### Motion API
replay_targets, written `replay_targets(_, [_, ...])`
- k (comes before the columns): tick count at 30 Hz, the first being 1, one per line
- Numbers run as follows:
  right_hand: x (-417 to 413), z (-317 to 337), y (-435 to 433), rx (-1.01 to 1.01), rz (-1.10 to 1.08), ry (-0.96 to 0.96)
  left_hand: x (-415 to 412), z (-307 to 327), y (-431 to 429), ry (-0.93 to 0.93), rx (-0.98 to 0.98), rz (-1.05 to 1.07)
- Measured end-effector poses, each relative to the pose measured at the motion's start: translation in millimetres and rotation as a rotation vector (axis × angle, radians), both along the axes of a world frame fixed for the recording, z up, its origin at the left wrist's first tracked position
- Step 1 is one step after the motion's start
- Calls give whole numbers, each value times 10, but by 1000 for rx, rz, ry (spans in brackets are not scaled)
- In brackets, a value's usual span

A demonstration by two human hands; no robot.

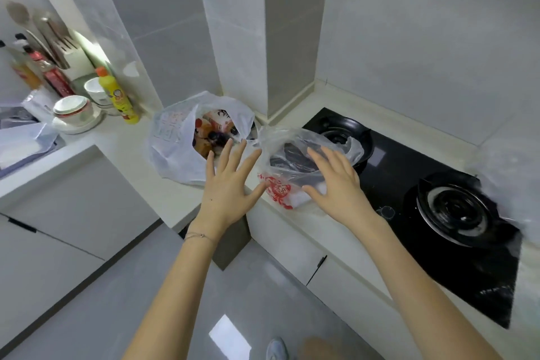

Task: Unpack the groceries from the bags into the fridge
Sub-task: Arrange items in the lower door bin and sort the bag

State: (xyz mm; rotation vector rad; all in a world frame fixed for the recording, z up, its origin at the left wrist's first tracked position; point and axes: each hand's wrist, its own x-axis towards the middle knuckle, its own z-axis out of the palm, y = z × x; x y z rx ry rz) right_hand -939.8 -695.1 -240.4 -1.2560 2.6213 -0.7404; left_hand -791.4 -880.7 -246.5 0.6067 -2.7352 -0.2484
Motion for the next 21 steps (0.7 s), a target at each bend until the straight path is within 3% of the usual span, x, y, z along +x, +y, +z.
replay_targets(9, [-804,-488,-164,35,-73,-74,-973,-455,-394,-121,73,-91])
replay_targets(16, [-1346,-834,-392,111,-43,-139,-1679,-835,-493,-338,199,-142])
replay_targets(21, [-1579,-975,-578,129,-16,-123,-1939,-1050,-502,-391,265,-163])
